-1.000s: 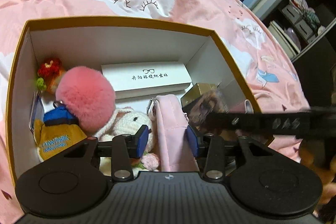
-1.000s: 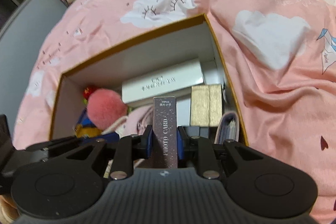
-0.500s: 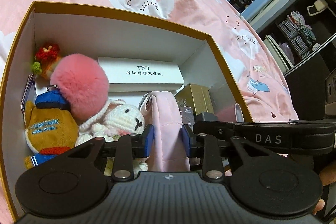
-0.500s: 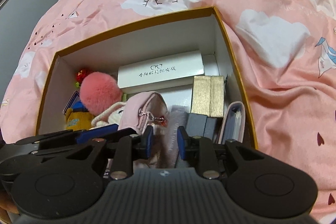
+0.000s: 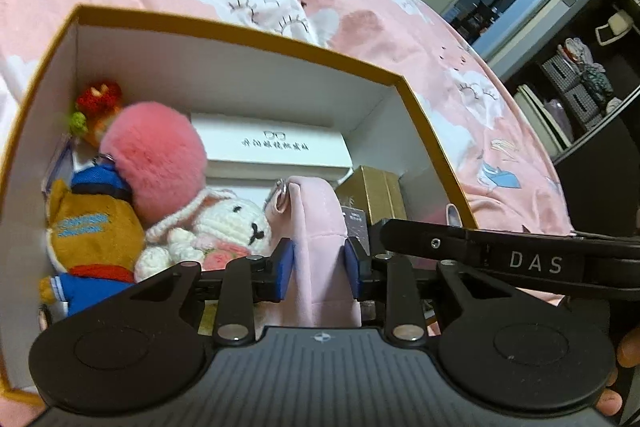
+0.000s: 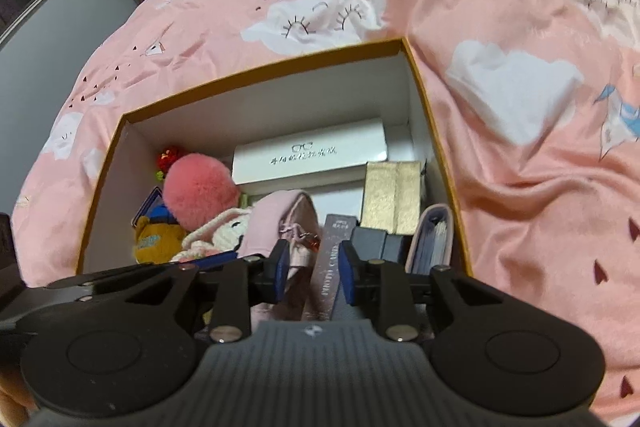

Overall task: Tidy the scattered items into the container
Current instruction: 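Withdraw both tools from the box toward the mirror and lotion tube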

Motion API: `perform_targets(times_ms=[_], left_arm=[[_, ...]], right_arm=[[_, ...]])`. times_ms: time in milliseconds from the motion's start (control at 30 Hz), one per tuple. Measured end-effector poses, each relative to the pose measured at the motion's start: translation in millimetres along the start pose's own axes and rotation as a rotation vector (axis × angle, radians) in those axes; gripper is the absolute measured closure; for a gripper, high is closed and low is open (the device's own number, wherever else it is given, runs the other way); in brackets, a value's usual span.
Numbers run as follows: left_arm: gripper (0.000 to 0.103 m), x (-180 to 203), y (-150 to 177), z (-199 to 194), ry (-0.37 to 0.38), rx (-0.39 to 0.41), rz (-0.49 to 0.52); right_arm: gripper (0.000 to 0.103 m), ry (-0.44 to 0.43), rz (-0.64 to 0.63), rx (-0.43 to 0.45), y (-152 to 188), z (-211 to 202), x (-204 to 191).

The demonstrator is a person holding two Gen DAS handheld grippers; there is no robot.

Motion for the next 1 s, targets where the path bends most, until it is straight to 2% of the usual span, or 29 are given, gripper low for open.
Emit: perform_targets(times_ms=[300, 367, 467, 567, 667, 867, 1000], left_arm=[[0.065, 8, 1, -32, -0.124, 0.139, 0.073], [0.059, 10, 0, -41, -0.156, 0.185, 0.089], [0.047, 12, -1, -55, -0.189, 0.247, 0.099], [0.041, 15, -1, -68, -0.193, 0.289, 0.103], [0.035, 17, -1, -78, -0.236, 0.330, 0.116], [0.027, 14, 6, -89, -0.326, 0.372, 0.120], [0.027, 9, 16, -92, -0.356, 0.370, 0.093]], right_arm=[[0.056, -0.004, -0.076, 0.073, 6, -17, -2], [0.051, -0.001, -0.108, 0.104, 8, -23, -4], [0.050, 0.014, -0.152, 0.141, 9, -32, -5], [0.046, 0.026, -0.175, 0.160, 12, -37, -6], [0.045, 0.020, -0.181, 0.179, 16, -43, -7], [0.038, 0.043, -0.224, 0.225, 23, -52, -11], [0.032, 0.052, -0.242, 0.244, 31, -55, -11]])
Point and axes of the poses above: each gripper's, at about its wrist camera, not at the fingertips, and z roughly the way its jaws point, x to its right, y to its underside, the point moved 9 cm from there along z, roughly the way its jaws point, and after that the axes turned 8 degrees about -y, right-handed, at the moved point
